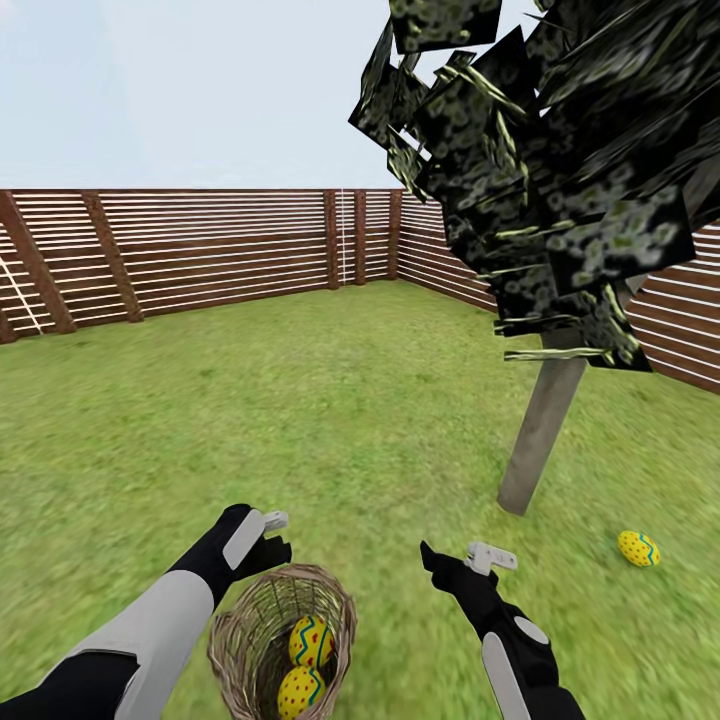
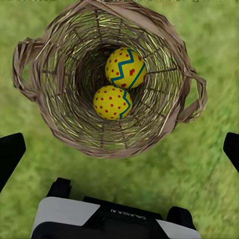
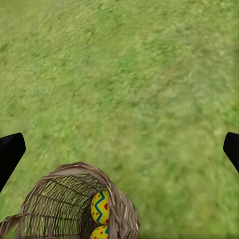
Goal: Take the three Easter eggs out of the wicker basket on the lawn in the garden, then place them on the lawn next to a single tree (choose any tree) so that all three eggs are next to the same tree and none are left in the basket.
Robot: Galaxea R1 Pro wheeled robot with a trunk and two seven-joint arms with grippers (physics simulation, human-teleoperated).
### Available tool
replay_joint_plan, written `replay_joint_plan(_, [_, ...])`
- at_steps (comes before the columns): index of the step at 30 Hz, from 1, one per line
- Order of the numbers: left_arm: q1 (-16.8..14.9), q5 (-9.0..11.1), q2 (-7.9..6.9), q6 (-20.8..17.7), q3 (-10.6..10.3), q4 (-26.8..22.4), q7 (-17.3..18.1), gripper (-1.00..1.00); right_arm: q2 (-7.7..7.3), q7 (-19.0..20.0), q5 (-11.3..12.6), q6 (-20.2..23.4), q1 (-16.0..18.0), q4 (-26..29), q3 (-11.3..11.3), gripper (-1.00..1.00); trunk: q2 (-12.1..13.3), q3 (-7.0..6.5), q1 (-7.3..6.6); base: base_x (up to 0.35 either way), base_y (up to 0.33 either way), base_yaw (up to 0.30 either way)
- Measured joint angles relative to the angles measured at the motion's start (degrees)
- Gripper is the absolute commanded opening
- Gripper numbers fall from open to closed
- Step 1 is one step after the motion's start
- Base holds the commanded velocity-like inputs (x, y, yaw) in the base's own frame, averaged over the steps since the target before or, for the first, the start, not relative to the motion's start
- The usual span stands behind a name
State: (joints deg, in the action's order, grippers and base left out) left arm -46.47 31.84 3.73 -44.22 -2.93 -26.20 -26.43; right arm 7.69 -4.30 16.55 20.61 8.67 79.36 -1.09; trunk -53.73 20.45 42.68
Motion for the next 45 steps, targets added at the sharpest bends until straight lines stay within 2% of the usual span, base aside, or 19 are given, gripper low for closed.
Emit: replay_joint_plan(45, [0.0,0.0,0.00,0.1,-0.1,-0.1,0.0,1.00,0.05,-0.1,-0.1,0.0,0.0,-1.8,0.0,1.00,-18.1,8.09,9.89,0.000,0.000,0.000])
